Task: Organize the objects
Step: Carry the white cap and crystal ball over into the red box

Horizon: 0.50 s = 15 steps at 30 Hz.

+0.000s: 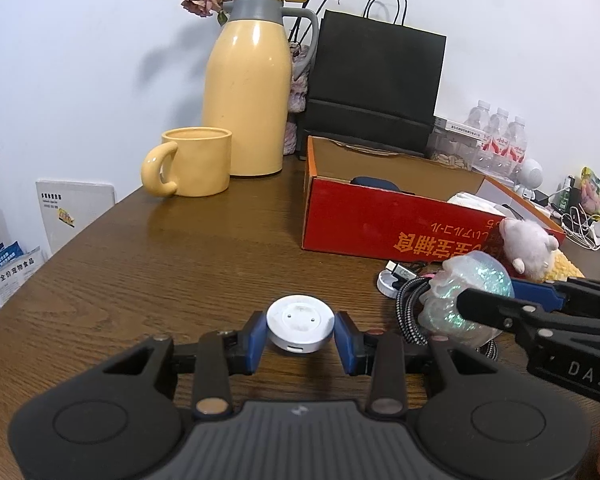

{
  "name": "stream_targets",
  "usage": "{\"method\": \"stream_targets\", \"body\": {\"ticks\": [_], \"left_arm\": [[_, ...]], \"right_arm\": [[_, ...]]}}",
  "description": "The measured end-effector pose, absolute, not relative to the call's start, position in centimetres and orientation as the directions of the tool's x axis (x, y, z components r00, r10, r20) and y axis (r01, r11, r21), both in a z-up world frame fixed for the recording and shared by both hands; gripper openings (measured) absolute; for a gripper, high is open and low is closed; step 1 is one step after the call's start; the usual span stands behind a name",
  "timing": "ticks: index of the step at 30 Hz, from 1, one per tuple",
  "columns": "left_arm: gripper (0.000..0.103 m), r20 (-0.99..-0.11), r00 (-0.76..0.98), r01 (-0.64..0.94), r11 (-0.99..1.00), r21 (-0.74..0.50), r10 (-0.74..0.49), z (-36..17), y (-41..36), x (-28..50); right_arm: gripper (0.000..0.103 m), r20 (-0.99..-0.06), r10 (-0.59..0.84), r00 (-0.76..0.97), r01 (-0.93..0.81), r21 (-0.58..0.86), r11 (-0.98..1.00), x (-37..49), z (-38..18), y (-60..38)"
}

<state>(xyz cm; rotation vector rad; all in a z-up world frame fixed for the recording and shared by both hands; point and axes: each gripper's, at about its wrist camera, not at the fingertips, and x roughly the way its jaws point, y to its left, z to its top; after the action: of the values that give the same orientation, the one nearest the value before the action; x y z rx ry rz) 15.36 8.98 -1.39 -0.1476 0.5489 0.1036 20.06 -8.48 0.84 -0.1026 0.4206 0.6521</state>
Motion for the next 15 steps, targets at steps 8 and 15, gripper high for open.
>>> {"method": "stream_targets", "body": {"ticks": [8, 15], "left_arm": [[0.036, -0.519, 0.851, -0.153, 0.982, -0.109, 0.074, -1.3, 9.0, 15.3], [0.036, -0.494, 0.866, -0.151, 0.983, -0.107, 0.079, -0.4, 8.5, 15.4]], "right_arm": [[0.030, -0.362, 0.569, 0.739, -0.600, 0.033, 0.800, 19.6, 1.4, -8.9], [0.030, -0.317, 0.575, 0.755, -0.594, 0.043, 0.803, 19.5, 2.5, -9.5]]}}
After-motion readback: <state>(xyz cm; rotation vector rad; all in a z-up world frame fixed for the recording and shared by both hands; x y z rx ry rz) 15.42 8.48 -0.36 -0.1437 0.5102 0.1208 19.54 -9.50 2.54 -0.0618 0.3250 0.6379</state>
